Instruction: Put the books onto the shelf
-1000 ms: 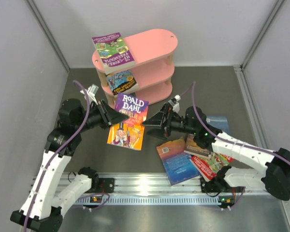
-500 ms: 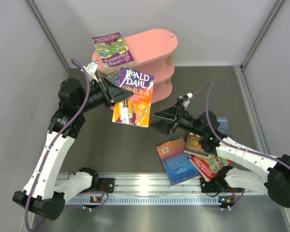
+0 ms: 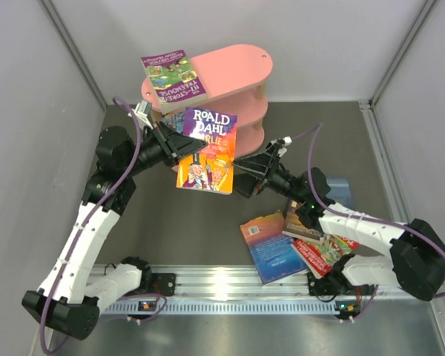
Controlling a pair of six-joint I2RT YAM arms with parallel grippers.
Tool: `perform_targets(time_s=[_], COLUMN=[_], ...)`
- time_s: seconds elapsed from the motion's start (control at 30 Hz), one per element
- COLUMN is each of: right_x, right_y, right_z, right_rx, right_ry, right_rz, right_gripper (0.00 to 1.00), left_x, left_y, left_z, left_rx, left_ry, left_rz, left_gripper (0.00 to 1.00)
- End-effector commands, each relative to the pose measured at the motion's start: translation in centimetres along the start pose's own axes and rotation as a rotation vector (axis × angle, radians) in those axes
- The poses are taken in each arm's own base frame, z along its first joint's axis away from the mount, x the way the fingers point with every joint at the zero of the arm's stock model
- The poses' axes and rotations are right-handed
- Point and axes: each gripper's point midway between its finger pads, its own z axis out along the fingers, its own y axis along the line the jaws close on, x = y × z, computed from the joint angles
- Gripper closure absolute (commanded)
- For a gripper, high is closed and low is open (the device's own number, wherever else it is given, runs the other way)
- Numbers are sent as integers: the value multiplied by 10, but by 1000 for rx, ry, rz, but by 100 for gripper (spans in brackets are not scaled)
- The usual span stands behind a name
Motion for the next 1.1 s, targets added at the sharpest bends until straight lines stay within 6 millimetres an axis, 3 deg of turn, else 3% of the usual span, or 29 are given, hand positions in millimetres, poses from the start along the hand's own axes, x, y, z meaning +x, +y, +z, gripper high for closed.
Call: perform_targets(time_s=[0.0, 0.13, 0.27, 0.53, 0.57, 0.63, 0.67, 0.7, 0.77, 0.8, 0.83, 0.9, 0.93, 0.97, 1.0, 1.03, 1.07], right_x=[1, 3, 6, 7, 8, 5, 2, -7, -15, -30, -34, -54, -58, -60, -76, -79, -82], right_y=[35, 42, 46, 65, 59, 69, 55, 58, 76, 71, 92, 102, 116, 123, 126, 144, 149], right_z=[13, 21, 27, 38, 41, 48, 51, 50, 53, 51, 53, 49, 50, 48, 47, 48, 47], right_rx=[-111, -139, -153, -172, -134, -115, -41, -15, -8, 45, 21, 45, 50, 47, 62, 48, 45], right_ry=[20, 34, 50, 57, 67, 74, 84, 69, 72, 51, 49, 36, 33, 49, 27, 26, 45], right_rz=[-75, -70, -70, -110, -127, -174, -209, -235, -322, -331, -374, -444, -466, -506, -528, -559, -581], right_gripper=[0, 9, 40, 76, 82, 89, 93, 95, 100, 100, 100, 100, 100, 100, 100, 100, 100], left_x=[-11, -11, -15, -19, -19, -19, -19, -19, -18, -18, -15, -15, -15, -13, -14, -13, -11], left_y=[-33, -28, -17, -4, -3, -3, -3, -4, -7, -10, -12, -16, -19, -18, -21, -22, -20], left_z=[-4, -2, 0, 3, 3, 3, 2, 1, 0, -1, -2, -3, -5, -6, -7, -9, -10], left_rx=[129, 116, 81, 27, 23, 17, 14, 12, 16, 23, 31, 37, 43, 37, 39, 41, 31], left_ry=[-59, -64, -95, -121, -120, -117, -117, -117, -109, -106, -92, -88, -87, -81, -85, -81, -78], left_rz=[36, 22, 2, -10, -11, -9, -2, 2, 15, 22, 31, 43, 53, 60, 70, 83, 80], left_gripper=[100, 100, 100, 100, 100, 100, 100, 100, 100, 97, 91, 82, 79, 71, 64, 58, 50])
